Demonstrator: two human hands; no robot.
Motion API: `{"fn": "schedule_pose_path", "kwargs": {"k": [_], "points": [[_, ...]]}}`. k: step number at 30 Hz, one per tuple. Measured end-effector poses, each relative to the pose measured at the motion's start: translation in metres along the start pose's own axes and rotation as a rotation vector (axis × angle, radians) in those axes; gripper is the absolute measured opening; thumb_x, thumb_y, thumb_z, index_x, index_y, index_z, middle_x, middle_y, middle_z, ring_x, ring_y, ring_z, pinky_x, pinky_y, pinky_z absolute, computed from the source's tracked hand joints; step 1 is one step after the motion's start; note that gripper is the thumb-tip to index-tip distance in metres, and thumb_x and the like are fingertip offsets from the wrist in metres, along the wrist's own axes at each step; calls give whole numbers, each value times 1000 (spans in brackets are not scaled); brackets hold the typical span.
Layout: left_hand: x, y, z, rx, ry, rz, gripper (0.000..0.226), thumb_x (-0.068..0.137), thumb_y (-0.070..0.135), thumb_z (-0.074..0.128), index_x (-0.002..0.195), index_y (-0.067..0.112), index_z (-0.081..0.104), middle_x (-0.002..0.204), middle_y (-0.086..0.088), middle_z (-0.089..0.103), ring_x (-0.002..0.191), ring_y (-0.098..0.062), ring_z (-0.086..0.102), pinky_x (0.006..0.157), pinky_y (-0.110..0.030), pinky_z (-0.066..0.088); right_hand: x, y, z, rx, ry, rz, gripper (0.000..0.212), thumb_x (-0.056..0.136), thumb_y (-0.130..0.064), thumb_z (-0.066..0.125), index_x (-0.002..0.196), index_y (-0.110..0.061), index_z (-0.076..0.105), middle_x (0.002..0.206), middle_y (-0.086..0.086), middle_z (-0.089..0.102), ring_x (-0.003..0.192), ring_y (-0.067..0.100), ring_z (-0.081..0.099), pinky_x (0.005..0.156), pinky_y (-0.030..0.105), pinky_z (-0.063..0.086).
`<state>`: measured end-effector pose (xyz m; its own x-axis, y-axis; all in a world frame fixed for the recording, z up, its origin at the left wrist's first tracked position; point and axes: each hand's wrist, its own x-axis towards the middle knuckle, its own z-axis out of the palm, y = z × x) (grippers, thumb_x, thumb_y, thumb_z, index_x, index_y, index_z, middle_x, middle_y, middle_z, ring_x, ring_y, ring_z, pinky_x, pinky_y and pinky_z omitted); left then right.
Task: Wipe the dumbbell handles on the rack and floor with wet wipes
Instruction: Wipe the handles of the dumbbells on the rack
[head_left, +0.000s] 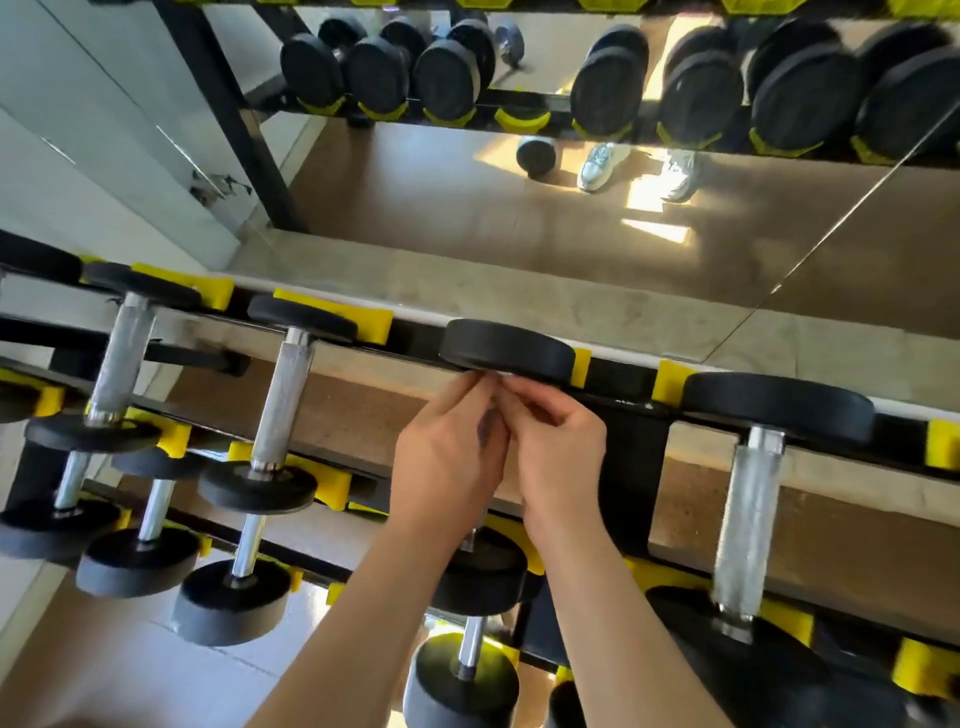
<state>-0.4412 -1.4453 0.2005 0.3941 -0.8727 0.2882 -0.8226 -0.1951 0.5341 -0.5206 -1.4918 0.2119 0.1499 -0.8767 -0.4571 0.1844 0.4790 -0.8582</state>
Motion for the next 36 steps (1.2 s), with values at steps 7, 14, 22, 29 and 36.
{"fn": "schedule_pose_path", "kwargs": {"k": [7, 14, 22, 29, 36], "points": [[18, 21, 4, 111, -95, -338, 24, 98, 29, 50, 79, 17, 59, 74, 5, 55, 68, -21, 56, 55, -26, 34, -10, 9, -10, -98, -17, -110, 37, 92, 3, 54, 98, -28, 73, 94, -11, 74, 93, -1, 67, 78, 12, 52], [47, 3, -1, -570, -302, -949, 26, 96, 10, 48, 75, 16, 63, 77, -3, 65, 85, -25, 62, 80, -39, 51, -10, 10, -20, -236, -89, -167, 36, 90, 2, 55, 116, -21, 66, 107, -12, 67, 97, -9, 61, 79, 5, 46], [21, 21, -7, 420, -142, -62, 20, 89, 25, 64, 76, 13, 72, 72, -1, 63, 62, -15, 46, 57, -25, 30, -17, 15, -37, -267, -191, -111, 41, 94, -1, 54, 119, -32, 60, 115, -16, 64, 105, -6, 60, 93, 21, 51], [-4, 22, -27, 653, -325, 16, 10, 82, 25, 72, 84, 15, 71, 79, 0, 65, 72, -17, 58, 60, -25, 37, -32, 22, -59, -560, -386, -135, 29, 96, -11, 55, 119, -24, 67, 112, -14, 69, 107, 0, 61, 99, 26, 49], [-17, 46, -44, 891, -851, -142, 23, 93, 31, 55, 107, 15, 64, 81, 0, 54, 83, -20, 59, 68, -30, 42, -56, 30, -74, -707, -564, -28, 39, 93, -4, 47, 119, -25, 66, 109, -17, 65, 107, 2, 57, 100, 20, 43]]}}
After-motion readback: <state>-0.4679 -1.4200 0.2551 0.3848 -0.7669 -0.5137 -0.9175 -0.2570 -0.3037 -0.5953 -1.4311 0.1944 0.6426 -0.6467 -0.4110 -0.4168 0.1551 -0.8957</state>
